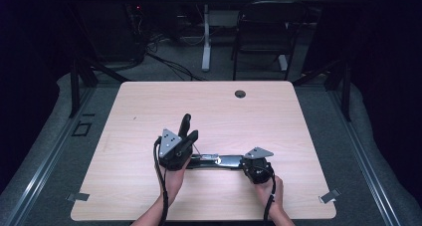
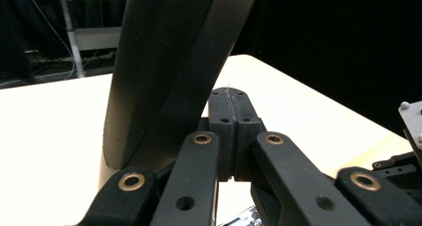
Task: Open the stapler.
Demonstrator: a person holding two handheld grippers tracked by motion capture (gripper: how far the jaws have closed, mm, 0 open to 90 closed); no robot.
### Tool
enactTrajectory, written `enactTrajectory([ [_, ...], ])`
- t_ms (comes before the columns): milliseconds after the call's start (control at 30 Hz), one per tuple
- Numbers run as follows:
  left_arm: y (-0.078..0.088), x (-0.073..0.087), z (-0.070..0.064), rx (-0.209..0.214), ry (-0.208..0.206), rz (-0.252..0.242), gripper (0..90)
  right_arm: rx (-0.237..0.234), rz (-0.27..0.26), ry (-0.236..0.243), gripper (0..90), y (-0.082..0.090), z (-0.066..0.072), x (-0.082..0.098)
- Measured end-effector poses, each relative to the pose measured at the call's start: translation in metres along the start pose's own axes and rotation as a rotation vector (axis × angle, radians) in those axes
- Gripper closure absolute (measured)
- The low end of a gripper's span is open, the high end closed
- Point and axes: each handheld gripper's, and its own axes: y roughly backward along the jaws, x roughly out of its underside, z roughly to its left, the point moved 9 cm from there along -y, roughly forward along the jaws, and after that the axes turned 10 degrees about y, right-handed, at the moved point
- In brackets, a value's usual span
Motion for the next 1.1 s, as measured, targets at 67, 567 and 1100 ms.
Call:
enactTrajectory([
  [67, 0.001, 0.0, 0.001, 0.002, 0.003, 0.0, 90.0, -0.002, -0.001, 0.006, 90.0, 0.0, 0.0, 0.0],
  [567, 0.005, -0.001, 0.007, -0.011, -0.011, -0.004, 90.0, -0.002, -0.008, -0.006, 90.0, -0.001, 0.0, -0.001],
  [1100, 0.013, -0.001, 0.019, -0.029, -0.002, -0.01, 90.0, -0.004, -0.005, -0.004, 90.0, -0.001, 0.0, 0.0],
])
